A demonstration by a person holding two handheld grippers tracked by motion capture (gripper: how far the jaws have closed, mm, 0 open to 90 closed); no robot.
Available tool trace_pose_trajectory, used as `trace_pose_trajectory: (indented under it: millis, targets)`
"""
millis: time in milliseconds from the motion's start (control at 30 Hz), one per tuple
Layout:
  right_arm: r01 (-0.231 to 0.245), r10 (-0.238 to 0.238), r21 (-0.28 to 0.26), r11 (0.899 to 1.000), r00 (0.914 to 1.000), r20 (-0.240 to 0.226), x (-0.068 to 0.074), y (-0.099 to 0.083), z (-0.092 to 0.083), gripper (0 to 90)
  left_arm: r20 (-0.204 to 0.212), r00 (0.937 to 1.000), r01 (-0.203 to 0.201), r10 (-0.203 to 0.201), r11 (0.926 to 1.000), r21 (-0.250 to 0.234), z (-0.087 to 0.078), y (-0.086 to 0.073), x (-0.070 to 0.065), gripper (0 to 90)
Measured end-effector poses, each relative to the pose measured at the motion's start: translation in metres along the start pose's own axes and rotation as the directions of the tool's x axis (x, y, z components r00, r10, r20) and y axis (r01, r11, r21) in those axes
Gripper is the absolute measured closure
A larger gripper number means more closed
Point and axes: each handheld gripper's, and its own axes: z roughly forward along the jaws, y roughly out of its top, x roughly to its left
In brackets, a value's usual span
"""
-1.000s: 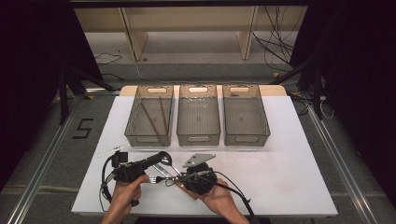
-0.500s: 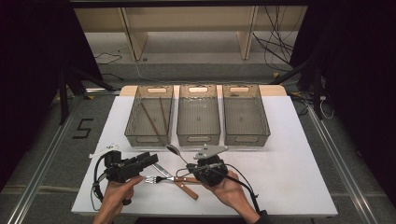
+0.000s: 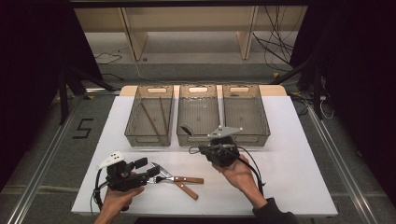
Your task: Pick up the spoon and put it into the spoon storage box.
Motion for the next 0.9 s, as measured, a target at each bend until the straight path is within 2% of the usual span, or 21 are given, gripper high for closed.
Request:
trace_pose_trajectory:
  millis: [133,267,367,667,900]
  targets:
    - [-0.021,0.021,-0.005,1.000,0.9995,0.024,-0.013,0.010,0.001,90.0,-0.021,0.9989,-0.042,0.042,0.9991,0.001,0.000,-0.004,0.000,22.9]
    - [-0.040,0.040,0.002,0.999,0.9980,0.049,-0.025,0.018,0.006,89.9,-0.035,0.9971,-0.068,0.068,0.9976,-0.014,-0.001,-0.006,0.000,22.3]
    - [-0.061,0.060,0.009,0.998,0.9961,0.064,-0.035,0.024,0.011,89.9,-0.043,0.9951,-0.090,0.089,0.9960,-0.006,-0.001,-0.007,-0.002,21.8]
    - [-0.110,0.107,0.029,0.993,0.9899,0.092,-0.059,0.044,0.031,89.8,-0.052,0.9928,-0.108,0.108,0.9942,0.007,-0.001,-0.011,-0.003,20.6]
    - [-0.132,0.128,0.035,0.991,0.9872,0.095,-0.069,0.060,0.042,89.8,-0.059,0.9909,-0.121,0.121,0.9926,0.016,0.000,-0.013,-0.004,20.5]
